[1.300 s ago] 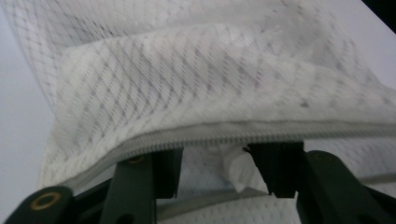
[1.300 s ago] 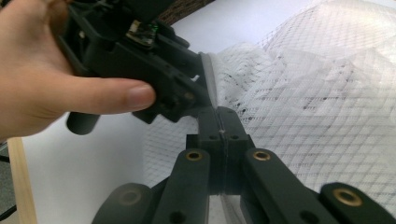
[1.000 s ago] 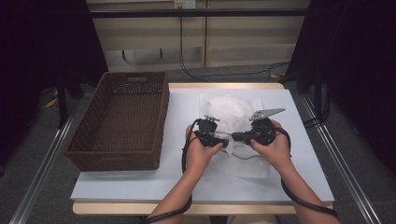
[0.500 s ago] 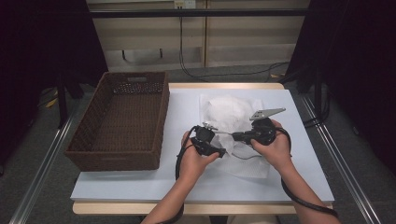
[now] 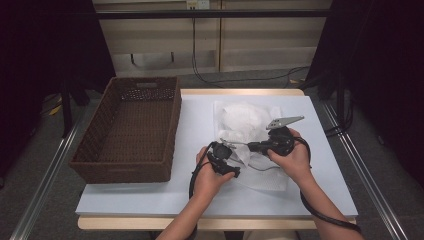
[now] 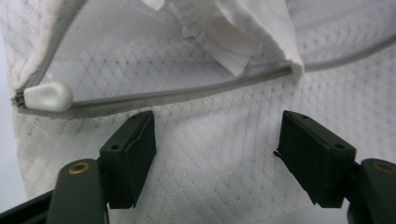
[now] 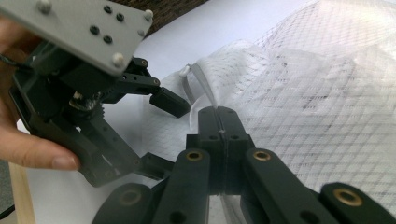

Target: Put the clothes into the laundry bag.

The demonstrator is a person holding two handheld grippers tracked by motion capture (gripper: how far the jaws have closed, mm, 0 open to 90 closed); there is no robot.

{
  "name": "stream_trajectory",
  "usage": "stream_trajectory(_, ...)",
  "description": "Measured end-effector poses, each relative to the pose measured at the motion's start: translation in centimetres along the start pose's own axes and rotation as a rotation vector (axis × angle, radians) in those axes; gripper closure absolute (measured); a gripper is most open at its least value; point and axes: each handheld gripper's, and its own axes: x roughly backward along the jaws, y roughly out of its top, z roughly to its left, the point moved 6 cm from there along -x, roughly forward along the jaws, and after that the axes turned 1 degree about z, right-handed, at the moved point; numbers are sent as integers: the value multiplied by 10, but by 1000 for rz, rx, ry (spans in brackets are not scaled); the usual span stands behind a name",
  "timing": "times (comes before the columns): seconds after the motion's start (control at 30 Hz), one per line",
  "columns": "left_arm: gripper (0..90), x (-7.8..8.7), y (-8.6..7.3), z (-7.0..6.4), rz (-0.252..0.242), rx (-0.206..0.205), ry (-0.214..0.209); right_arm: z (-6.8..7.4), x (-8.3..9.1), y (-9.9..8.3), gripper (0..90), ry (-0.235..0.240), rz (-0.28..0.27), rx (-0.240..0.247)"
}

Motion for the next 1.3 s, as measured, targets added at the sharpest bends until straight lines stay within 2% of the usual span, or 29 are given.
stream_trajectory(0.13,305,1,0,-3,23,1,34,1,1,1,900,1,-6,4)
stream_trajectory(0.23,330,1,1,-4,17,7,23,1,1,1,900,1,-7,3)
stream_trajectory(0.3,393,1,0,-6,13,11,15,2,1,1,900,1,-7,5)
stream_trajectory(0.4,395,1,1,-5,18,10,13,2,2,2,900,0,-8,2)
stream_trajectory(0.47,407,1,2,-5,18,26,15,2,2,2,900,0,-9,5)
stream_trajectory(0.5,412,2,2,-4,25,32,9,2,2,2,900,-2,-9,4)
stream_trajectory(0.57,404,3,3,-3,11,77,-13,2,2,2,900,2,-9,4)
stream_trajectory(0.6,410,5,4,-5,-5,115,-58,2,2,2,900,-1,-7,3)
stream_trajectory(0.63,463,6,6,-6,-24,132,-89,2,1,1,900,1,-6,4)
stream_trajectory(0.7,439,6,10,-8,-34,123,-78,1,1,1,900,1,-7,5)
stream_trajectory(0.77,437,5,15,-9,-61,139,-99,1,1,1,900,-2,-6,4)
stream_trajectory(0.8,454,4,17,-8,-74,140,-88,1,1,1,900,-2,-6,4)
stream_trajectory(0.83,467,3,20,-8,-88,143,-101,1,1,1,900,1,-8,4)
stream_trajectory(0.9,517,-1,25,-7,-96,177,-120,2,1,2,900,-1,-8,2)
stream_trajectory(0.93,568,-2,26,-6,-93,179,-105,2,1,2,900,-1,-9,5)
stream_trajectory(1.0,675,-6,29,-5,-96,193,-109,2,1,2,900,-1,-10,1)
stream_trajectory(1.1,767,-12,35,0,-135,212,-83,2,0,1,900,-2,-4,2)
stream_trajectory(1.17,804,-14,38,4,-138,201,-46,2,0,1,900,-1,-5,4)
stream_trajectory(1.3,856,-15,44,11,-172,215,-6,3,0,1,900,0,-5,8)
